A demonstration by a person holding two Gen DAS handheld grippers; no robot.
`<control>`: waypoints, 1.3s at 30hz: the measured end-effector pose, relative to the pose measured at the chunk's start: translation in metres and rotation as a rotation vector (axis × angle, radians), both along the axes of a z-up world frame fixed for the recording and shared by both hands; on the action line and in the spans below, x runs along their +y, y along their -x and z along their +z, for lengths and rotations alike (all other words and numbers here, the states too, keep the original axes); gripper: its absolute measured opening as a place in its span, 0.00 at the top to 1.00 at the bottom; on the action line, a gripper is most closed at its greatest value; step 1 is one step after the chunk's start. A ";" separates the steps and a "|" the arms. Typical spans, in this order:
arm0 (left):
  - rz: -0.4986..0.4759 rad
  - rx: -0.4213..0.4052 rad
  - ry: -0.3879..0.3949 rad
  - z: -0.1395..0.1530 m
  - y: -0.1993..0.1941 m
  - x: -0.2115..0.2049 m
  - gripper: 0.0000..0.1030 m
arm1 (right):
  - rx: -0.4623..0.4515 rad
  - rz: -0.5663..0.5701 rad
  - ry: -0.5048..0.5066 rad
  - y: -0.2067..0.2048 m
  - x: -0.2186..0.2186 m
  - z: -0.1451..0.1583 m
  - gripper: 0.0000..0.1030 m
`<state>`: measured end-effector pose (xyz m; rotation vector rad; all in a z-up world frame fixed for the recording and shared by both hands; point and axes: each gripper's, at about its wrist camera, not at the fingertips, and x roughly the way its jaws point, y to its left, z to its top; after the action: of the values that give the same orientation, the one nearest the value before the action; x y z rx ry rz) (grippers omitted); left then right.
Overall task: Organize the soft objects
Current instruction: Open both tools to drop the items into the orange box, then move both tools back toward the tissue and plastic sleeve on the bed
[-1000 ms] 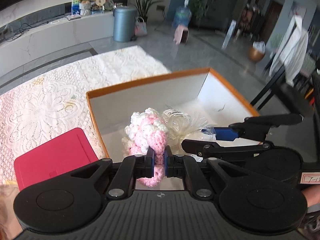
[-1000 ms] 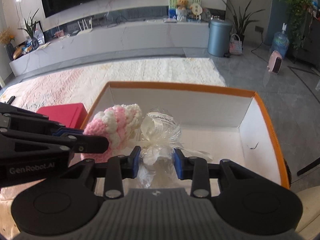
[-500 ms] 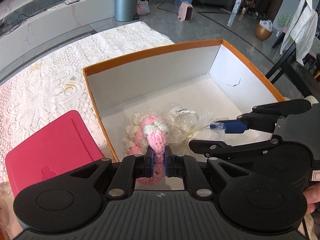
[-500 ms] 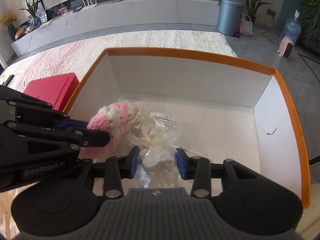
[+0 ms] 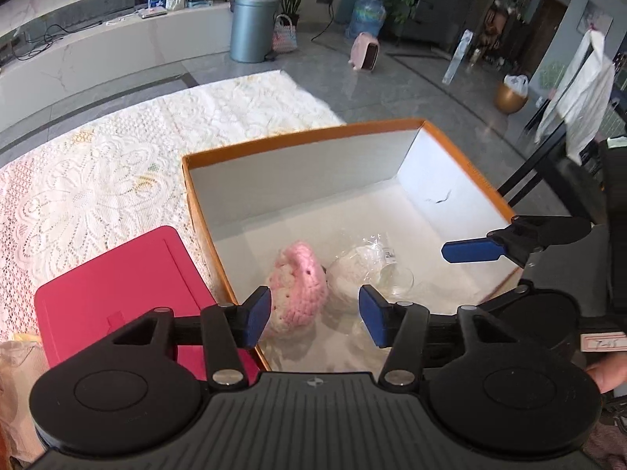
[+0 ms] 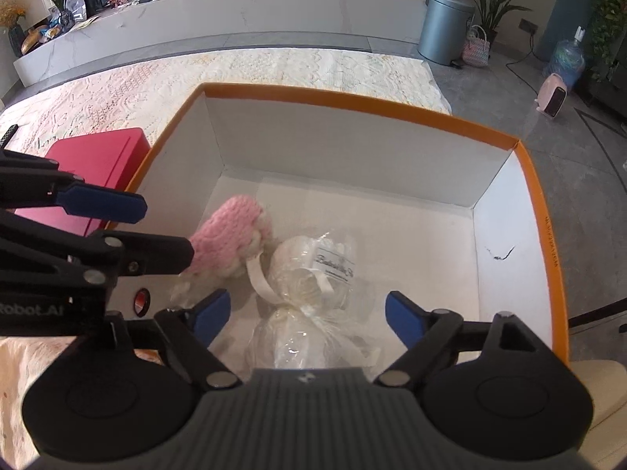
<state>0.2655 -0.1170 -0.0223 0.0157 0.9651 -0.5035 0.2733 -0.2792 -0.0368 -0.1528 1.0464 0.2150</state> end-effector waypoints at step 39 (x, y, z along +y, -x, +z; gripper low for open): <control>0.386 -0.216 0.050 0.000 0.188 0.167 0.40 | -0.353 0.034 -0.215 0.172 0.140 0.028 0.13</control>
<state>0.0779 0.0497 -0.0226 -0.1563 0.7203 -0.1649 0.1011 -0.1396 -0.0092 -0.0123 0.6648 0.3172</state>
